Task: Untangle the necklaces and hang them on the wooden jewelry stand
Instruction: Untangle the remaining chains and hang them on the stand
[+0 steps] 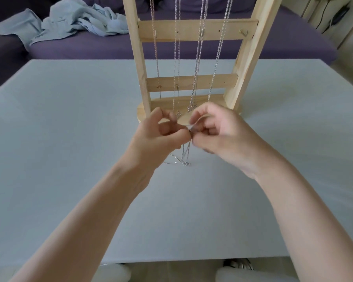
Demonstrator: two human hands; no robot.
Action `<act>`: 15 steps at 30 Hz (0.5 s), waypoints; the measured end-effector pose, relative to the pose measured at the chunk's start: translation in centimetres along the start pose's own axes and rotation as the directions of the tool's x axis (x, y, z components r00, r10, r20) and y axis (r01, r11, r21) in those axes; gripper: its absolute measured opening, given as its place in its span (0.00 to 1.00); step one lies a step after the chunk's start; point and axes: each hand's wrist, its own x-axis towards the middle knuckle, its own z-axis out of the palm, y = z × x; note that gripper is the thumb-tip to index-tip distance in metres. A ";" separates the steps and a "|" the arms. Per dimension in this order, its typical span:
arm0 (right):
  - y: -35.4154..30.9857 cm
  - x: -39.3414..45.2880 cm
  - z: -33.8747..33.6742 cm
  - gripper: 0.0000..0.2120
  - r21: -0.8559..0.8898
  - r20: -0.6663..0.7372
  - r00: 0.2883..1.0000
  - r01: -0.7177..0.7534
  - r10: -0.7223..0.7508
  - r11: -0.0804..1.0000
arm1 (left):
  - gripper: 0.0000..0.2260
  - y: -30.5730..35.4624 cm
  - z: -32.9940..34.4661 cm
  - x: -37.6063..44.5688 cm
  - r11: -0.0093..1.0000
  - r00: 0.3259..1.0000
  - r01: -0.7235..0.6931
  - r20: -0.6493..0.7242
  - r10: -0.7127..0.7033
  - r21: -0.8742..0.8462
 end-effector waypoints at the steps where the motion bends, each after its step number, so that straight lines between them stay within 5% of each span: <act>1: -0.1 0.0 0.0 0.11 0.140 -0.030 0.999 -0.006 0.010 0.990 | 0.11 0.1 0.0 0.0 0.999 1.000 -0.024 0.012 0.024 -0.028; 4: 0.0 0.2 0.4 0.11 0.354 -0.095 0.994 -0.023 0.061 0.935 | 0.11 0.0 0.2 -0.1 0.994 0.995 -0.102 0.010 0.102 0.045; 9: 0.3 0.2 1.1 0.14 0.286 -0.146 0.985 -0.044 0.089 0.957 | 0.11 -0.4 0.7 -0.4 0.806 0.930 -0.333 0.029 0.367 0.490; 15: 0.0 0.2 1.3 0.09 0.207 -0.004 0.998 -0.061 0.063 0.977 | 0.07 0.4 -0.1 -0.6 0.991 0.985 -0.136 -0.105 0.136 0.001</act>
